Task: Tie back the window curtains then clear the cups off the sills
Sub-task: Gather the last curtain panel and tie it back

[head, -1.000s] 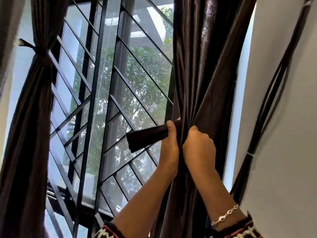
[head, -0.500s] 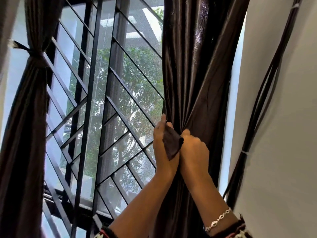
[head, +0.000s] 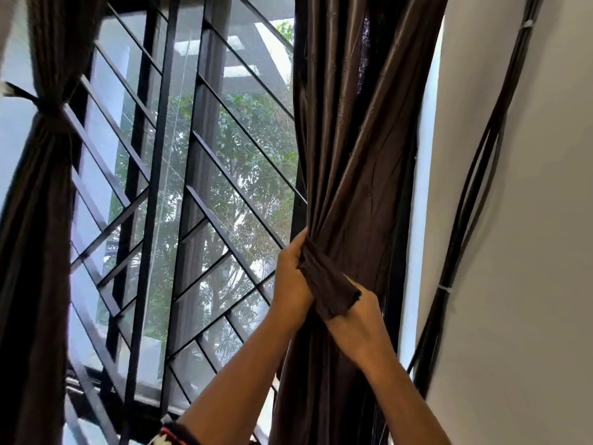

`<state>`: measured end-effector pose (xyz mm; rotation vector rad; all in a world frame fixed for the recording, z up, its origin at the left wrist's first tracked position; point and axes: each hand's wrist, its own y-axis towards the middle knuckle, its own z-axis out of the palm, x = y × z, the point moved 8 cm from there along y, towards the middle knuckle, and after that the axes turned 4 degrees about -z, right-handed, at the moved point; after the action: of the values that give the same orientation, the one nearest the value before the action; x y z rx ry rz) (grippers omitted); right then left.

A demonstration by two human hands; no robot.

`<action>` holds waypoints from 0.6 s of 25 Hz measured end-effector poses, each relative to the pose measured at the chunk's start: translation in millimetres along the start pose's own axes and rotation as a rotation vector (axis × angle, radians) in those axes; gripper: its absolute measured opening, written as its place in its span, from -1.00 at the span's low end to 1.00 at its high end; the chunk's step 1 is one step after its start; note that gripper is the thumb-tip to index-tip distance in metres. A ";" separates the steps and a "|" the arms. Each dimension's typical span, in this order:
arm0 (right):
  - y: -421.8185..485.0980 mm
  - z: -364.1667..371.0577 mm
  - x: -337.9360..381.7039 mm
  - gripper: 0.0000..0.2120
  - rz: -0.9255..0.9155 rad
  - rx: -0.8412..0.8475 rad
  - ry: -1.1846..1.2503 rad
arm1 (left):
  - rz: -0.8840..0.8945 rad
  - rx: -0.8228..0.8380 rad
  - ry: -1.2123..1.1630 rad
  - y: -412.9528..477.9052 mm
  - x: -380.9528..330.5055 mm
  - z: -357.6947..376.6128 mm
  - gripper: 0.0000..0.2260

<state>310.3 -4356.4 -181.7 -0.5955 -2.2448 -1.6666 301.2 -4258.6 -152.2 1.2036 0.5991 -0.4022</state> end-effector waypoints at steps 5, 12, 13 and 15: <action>19.3 -74.5 -40.8 -0.72 0.126 -0.483 0.098 | -0.140 0.074 -0.133 3.8 14.3 -10.7 -0.73; 51.0 -42.9 -69.3 -0.69 0.487 -0.014 0.826 | -0.216 0.098 -0.246 3.8 23.8 -10.3 -0.68; 51.8 -36.1 -68.7 -0.75 0.510 0.025 0.842 | -0.221 0.106 -0.259 3.6 24.4 -10.9 -0.66; 52.6 -21.0 -64.6 -0.72 0.550 0.118 0.882 | -0.245 0.143 -0.285 2.5 24.5 -10.0 -0.73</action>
<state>391.9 -4373.6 -160.9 -0.3034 -1.3664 -1.1673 319.6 -4247.7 -168.0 1.1851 0.4767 -0.8205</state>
